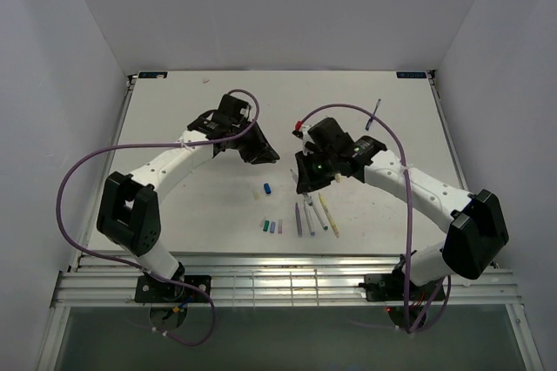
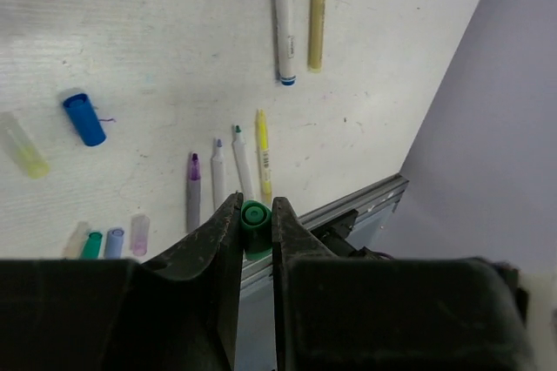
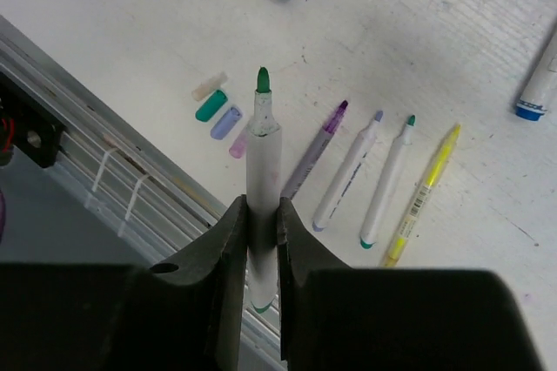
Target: Open the pen caps
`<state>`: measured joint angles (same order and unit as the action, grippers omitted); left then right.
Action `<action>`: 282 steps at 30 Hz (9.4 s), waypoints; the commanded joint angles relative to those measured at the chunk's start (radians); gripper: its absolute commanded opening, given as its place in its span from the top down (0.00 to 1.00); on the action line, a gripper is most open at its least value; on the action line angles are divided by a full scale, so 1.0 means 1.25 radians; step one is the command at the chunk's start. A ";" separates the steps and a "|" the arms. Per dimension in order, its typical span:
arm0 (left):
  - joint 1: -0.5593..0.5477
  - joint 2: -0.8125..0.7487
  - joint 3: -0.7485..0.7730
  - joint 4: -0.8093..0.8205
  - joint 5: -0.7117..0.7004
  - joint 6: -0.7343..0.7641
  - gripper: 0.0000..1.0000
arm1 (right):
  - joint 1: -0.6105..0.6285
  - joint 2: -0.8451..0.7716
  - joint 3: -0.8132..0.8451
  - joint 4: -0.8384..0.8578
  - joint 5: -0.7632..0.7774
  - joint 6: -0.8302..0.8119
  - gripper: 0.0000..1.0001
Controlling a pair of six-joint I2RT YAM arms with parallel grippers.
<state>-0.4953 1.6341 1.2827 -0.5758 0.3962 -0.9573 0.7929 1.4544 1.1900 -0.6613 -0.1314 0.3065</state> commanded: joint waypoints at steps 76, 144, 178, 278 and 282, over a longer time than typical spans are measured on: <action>0.062 0.002 -0.141 -0.126 -0.199 0.167 0.46 | -0.396 0.276 0.075 0.106 0.034 -0.105 0.64; 0.059 -0.198 -0.170 -0.006 0.005 0.210 0.46 | -0.613 0.832 0.852 -0.096 0.156 0.036 0.92; -0.144 -0.145 -0.066 0.216 0.092 0.030 0.41 | -0.237 0.012 0.119 0.128 -0.122 0.309 0.92; -0.136 -0.268 -0.135 0.019 0.066 0.194 1.00 | -0.169 0.038 0.032 0.286 -0.424 0.427 0.50; -0.138 -0.265 -0.136 0.029 0.067 0.188 1.00 | -0.163 0.060 0.035 0.325 -0.431 0.477 0.58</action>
<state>-0.6697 1.3148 1.1130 -0.5751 0.4858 -0.7124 0.5793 1.5124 1.2301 -0.3397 -0.6369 0.8299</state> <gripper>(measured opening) 0.224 0.436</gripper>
